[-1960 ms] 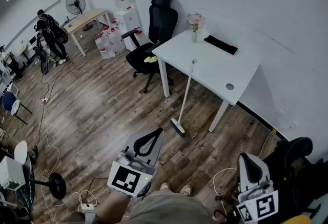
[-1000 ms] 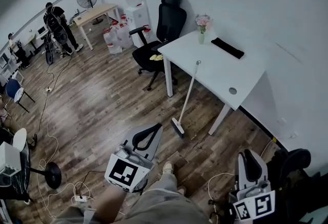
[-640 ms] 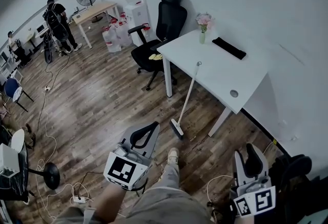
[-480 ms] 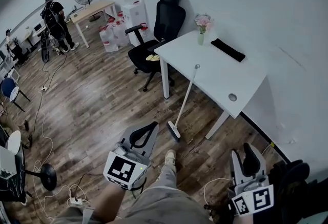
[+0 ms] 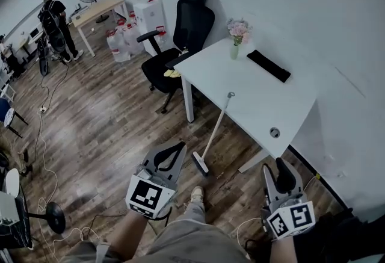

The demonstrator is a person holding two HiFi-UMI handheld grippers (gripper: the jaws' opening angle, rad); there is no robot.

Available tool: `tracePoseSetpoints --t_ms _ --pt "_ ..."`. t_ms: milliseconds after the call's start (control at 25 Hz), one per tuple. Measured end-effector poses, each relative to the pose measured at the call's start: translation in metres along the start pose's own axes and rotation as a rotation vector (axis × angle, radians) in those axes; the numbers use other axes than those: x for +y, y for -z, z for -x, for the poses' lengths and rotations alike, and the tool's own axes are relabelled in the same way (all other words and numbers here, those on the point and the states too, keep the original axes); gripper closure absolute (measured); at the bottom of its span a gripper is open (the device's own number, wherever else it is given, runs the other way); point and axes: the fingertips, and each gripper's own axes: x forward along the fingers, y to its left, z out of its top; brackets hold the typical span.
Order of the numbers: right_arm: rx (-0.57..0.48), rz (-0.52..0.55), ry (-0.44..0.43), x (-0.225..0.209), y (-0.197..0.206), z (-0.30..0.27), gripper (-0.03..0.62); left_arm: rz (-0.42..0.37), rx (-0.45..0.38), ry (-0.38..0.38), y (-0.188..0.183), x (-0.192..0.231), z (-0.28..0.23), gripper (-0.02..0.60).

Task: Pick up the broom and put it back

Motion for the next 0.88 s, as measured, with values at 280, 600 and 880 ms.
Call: tracePoseSetpoints --t_ms 280,600,880 --pt "0.09 -0.027 0.009 -0.033 0.027 -0.117 0.41 0.01 0.046 0.036 0.026 0.058 -0.088 0.565" --pt "0.19 -0.061 0.046 -0.065 0.056 -0.213 0.405 0.038 0.112 0.091 0.06 0.1 -0.165 0.565" --pt "0.231 -0.07 0.035 -0.082 0.068 -0.244 0.405 0.065 0.149 0.094 0.074 0.11 -0.194 0.565"
